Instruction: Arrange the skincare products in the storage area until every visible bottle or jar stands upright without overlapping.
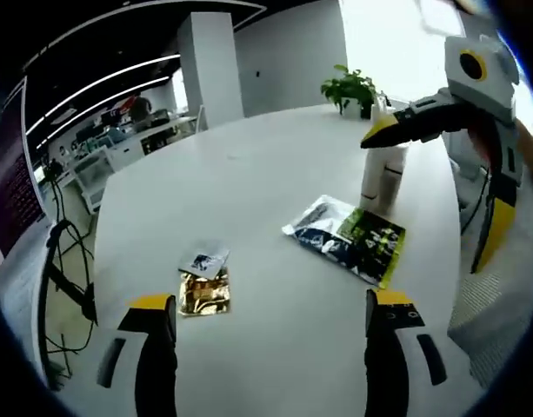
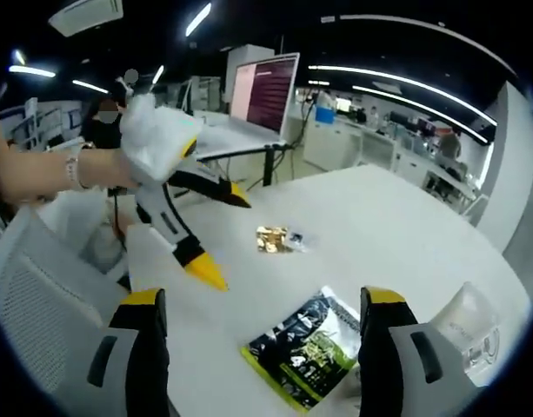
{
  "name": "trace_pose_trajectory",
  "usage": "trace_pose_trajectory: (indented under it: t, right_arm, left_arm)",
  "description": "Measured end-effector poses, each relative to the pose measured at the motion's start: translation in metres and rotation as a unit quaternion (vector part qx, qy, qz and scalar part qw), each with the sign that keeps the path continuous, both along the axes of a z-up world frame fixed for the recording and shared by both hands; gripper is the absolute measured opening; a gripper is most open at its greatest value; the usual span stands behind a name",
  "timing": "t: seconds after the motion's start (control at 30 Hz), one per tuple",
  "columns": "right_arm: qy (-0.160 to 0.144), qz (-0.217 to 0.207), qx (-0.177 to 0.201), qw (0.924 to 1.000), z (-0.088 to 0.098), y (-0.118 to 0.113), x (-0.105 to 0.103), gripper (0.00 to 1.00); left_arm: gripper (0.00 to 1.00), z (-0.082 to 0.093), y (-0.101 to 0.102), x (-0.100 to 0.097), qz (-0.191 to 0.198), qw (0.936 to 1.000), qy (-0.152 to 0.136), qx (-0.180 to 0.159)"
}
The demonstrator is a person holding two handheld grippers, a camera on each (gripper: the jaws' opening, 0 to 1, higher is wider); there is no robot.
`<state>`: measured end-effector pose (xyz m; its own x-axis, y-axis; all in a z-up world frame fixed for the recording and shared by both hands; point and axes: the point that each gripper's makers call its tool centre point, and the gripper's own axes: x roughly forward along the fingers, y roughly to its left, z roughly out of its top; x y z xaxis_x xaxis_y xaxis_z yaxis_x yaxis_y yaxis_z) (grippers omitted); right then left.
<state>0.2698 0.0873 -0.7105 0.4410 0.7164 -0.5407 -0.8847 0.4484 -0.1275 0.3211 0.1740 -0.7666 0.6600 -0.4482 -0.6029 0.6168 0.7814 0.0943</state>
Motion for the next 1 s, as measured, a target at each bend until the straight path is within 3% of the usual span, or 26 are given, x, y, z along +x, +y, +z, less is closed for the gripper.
trace_pose_trajectory:
  t: [0.37,0.6,0.83,1.0]
  right_arm:
    - [0.004,0.002,-0.003,1.0000,-0.002,-0.002,0.000,0.90]
    - [0.009,0.005,-0.009,0.9999,-0.006,-0.002,-0.001,0.90]
    - [0.015,-0.002,-0.014,0.9998,-0.010,-0.006,0.003,0.89]
    - [0.021,0.000,-0.018,0.9996,-0.014,-0.006,0.001,0.89]
  left_arm:
    - [0.73,-0.029,0.023,0.054,0.004,0.9995,0.029,0.016]
    - [0.67,-0.031,0.025,0.083,-0.003,0.9993,0.032,0.021]
    - [0.58,-0.042,0.029,0.107,-0.020,0.9981,0.043,0.039]
    - [0.55,-0.043,0.033,0.110,-0.039,0.9963,0.051,0.058]
